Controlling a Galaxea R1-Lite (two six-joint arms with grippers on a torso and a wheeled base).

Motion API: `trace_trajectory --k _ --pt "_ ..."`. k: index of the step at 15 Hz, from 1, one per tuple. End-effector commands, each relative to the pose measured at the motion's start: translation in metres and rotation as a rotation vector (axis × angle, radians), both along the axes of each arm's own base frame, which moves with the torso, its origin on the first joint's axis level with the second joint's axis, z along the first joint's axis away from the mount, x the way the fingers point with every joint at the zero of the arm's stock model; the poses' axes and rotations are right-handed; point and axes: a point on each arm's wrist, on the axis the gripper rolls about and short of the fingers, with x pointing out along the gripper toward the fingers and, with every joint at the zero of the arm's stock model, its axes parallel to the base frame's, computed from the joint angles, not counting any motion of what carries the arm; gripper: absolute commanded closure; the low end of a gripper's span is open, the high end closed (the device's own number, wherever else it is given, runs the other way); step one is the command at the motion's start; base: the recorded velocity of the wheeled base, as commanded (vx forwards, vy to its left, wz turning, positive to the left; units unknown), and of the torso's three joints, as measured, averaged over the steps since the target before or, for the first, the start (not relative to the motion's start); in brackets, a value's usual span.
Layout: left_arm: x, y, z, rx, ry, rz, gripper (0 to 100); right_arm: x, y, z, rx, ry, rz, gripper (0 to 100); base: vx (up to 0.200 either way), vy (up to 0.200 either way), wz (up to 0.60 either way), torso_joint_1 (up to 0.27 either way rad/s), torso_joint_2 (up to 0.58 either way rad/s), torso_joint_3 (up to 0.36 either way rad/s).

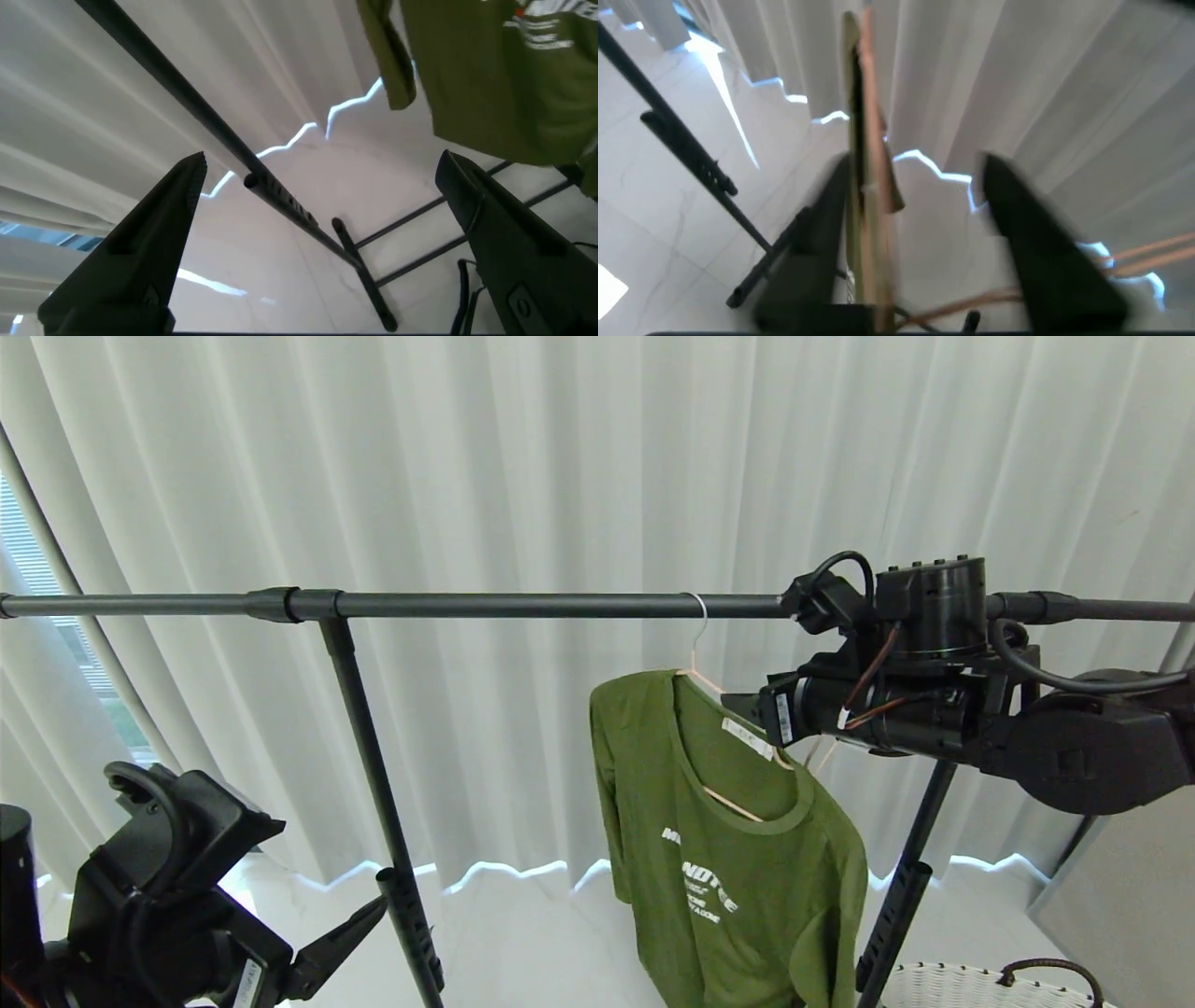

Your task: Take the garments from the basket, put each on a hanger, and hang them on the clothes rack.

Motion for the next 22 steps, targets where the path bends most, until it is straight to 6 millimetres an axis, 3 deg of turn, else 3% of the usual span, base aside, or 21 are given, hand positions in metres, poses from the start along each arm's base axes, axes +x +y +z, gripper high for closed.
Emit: trace_trajectory --k 1,5,6,9,12,16,22 --pt "0.0 0.0 -0.001 0.001 0.002 0.003 0 -0.004 -0.002 0.007 0.014 -0.02 0.004 0 0.0 0.0 0.0 0.0 0.0 0.0" --pt "-0.002 0.003 -0.006 0.013 0.017 0.026 0 -0.025 -0.014 0.032 0.053 -0.073 0.01 0 0.0 0.0 0.0 0.0 0.0 0.0" --pt "-0.001 0.004 -0.006 0.026 0.017 0.059 0 -0.039 -0.024 0.04 0.064 -0.091 0.01 0 0.0 0.0 0.0 0.0 0.0 0.0" --pt "-0.001 0.008 -0.006 0.032 0.012 0.103 0 -0.073 -0.05 0.043 0.063 -0.105 0.007 0 0.0 0.0 0.0 0.0 0.0 0.0" --pt "0.0 0.012 -0.005 0.031 0.009 0.137 0 -0.092 -0.076 0.039 0.043 -0.124 -0.033 0 -0.067 0.0 0.0 0.001 0.0 0.001" --pt "0.002 0.02 -0.005 0.031 0.01 0.198 0 -0.087 -0.126 0.028 -0.17 -0.193 -0.178 0 -0.2 0.0 0.0 0.005 0.0 0.0" --pt "0.003 0.033 -0.007 0.033 0.017 0.295 0 -0.081 -0.169 0.023 -0.32 -0.157 -0.344 0 -0.2 0.0 0.0 0.0 0.0 0.0"
